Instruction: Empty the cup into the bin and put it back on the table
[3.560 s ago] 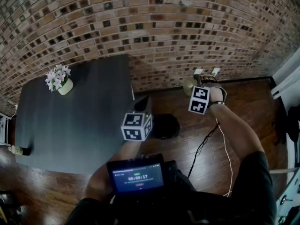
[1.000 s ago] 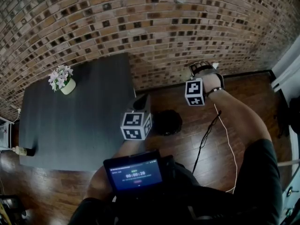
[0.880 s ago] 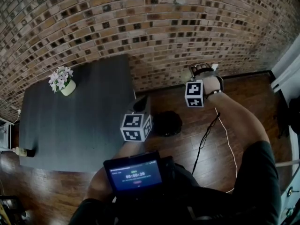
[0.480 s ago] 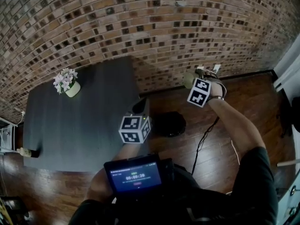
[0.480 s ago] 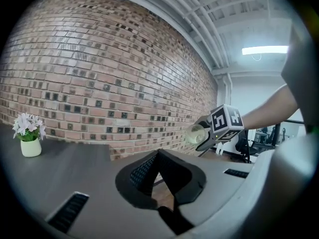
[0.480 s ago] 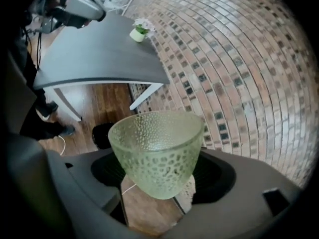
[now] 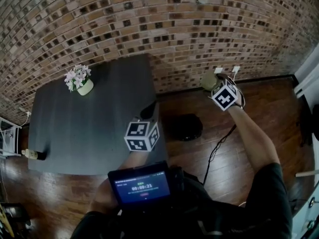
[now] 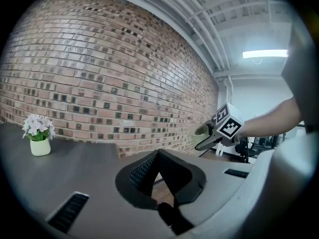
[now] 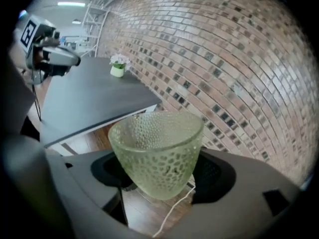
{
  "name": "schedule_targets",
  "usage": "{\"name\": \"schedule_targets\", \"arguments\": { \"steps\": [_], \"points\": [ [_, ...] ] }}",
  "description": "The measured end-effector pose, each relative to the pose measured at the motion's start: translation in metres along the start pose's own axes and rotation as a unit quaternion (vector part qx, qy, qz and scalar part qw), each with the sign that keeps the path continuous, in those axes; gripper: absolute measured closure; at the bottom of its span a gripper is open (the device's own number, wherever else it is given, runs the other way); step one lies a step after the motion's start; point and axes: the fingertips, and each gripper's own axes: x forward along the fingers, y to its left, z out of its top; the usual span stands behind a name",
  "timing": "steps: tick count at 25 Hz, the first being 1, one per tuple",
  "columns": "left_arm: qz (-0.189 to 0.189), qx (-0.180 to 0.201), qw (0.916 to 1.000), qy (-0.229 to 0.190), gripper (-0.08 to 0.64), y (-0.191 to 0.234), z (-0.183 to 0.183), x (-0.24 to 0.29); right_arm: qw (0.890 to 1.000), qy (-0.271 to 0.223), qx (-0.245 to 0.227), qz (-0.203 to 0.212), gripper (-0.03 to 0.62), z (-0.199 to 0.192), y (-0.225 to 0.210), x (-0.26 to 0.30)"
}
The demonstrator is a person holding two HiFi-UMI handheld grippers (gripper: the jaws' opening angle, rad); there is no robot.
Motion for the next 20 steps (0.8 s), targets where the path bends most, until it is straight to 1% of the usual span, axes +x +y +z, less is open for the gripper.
{"name": "schedule_targets", "arguments": {
  "steps": [2, 3, 6, 11, 14, 17, 20],
  "points": [
    [0.003, 0.0, 1.0, 0.0, 0.563, 0.005, 0.0, -0.011, 0.999, -0.015, 0.045, 0.009, 0.21, -0.002, 0.003, -0.002],
    [0.003, 0.002, 1.0, -0.001, 0.563, 0.006, 0.0, -0.016, 0.998, -0.021, 0.057, 0.015, 0.21, -0.001, 0.006, -0.005],
    [0.002, 0.009, 0.9999, -0.005, 0.563, 0.01, 0.001, -0.032, 0.997, -0.037, 0.064, 0.021, 0.21, 0.004, 0.017, -0.014],
    [0.007, 0.002, 0.9999, -0.007, 0.563, 0.018, -0.001, -0.055, 0.991, -0.079, 0.103, 0.025, 0.21, 0.011, 0.035, -0.029],
    [0.006, -0.003, 0.9999, -0.012, 0.563, 0.02, 0.0, -0.068, 0.984, -0.114, 0.135, 0.034, 0.21, 0.019, 0.042, -0.043],
    [0.008, -0.007, 0.9999, -0.014, 0.563, 0.022, 0.0, -0.08, 0.972, -0.15, 0.174, 0.048, 0.21, 0.026, 0.051, -0.059],
    [0.011, -0.012, 0.9997, -0.018, 0.563, 0.026, -0.001, -0.093, 0.962, -0.177, 0.2, 0.061, 0.21, 0.031, 0.065, -0.071]
  ]
}}
